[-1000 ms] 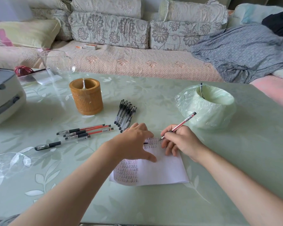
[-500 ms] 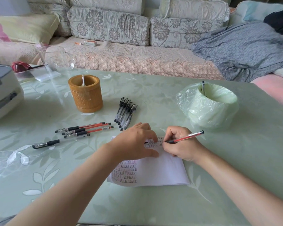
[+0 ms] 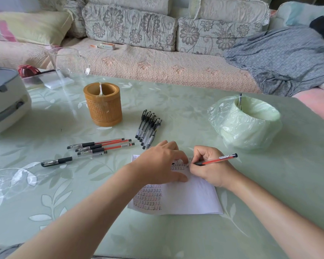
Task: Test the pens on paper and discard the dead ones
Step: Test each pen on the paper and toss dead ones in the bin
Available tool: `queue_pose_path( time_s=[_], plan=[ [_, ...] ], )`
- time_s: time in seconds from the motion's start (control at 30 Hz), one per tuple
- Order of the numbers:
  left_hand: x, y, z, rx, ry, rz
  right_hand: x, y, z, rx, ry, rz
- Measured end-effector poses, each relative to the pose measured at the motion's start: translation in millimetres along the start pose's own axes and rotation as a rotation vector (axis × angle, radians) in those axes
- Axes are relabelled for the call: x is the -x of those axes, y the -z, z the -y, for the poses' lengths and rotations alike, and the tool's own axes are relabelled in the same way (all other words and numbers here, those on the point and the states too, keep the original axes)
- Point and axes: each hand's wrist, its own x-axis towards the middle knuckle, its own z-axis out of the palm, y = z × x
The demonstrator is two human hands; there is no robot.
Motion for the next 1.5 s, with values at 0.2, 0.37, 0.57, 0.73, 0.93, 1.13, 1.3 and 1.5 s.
queue_pose_path(
  time_s=[0.2, 0.37, 0.57, 0.73, 0.93, 1.13, 1.3, 1.5],
  plan=[
    [-1.3, -0.3, 0.5, 0.017, 0.018, 0.009, -2.4, 1.4, 1.0, 0.032, -0.033, 0.034],
    [-2.1, -1.1, 0.0, 0.016, 0.028, 0.008, -4.3, -0.1, 5.6, 0.076, -0.052, 0.036],
    [-1.2, -1.0, 0.1, 0.019, 0.043, 0.017, -1.0, -0.5, 2.2, 0.107, -0.017, 0.021],
    [-1.1, 0.5, -1.8, 0.016, 0.047, 0.024, -0.1, -0.8, -0.9, 0.087, 0.005, 0.001],
    [-1.0, 1.7, -1.8, 0.012, 0.048, 0.02, -0.2, -1.1, -3.9, 0.078, 0.002, 0.02],
    [-0.4, 2.2, -2.9, 0.009, 0.052, 0.029, -0.5, 0.2, -1.8, 0.048, 0.002, 0.044],
    [-1.5, 1.8, -2.1, 0.014, 0.052, 0.03, -0.9, -1.5, -3.2, 0.067, 0.001, 0.026],
    [0.0, 0.7, -3.1, 0.01, 0.055, 0.017, -1.3, -1.9, -0.8, 0.09, 0.02, 0.018]
  ],
)
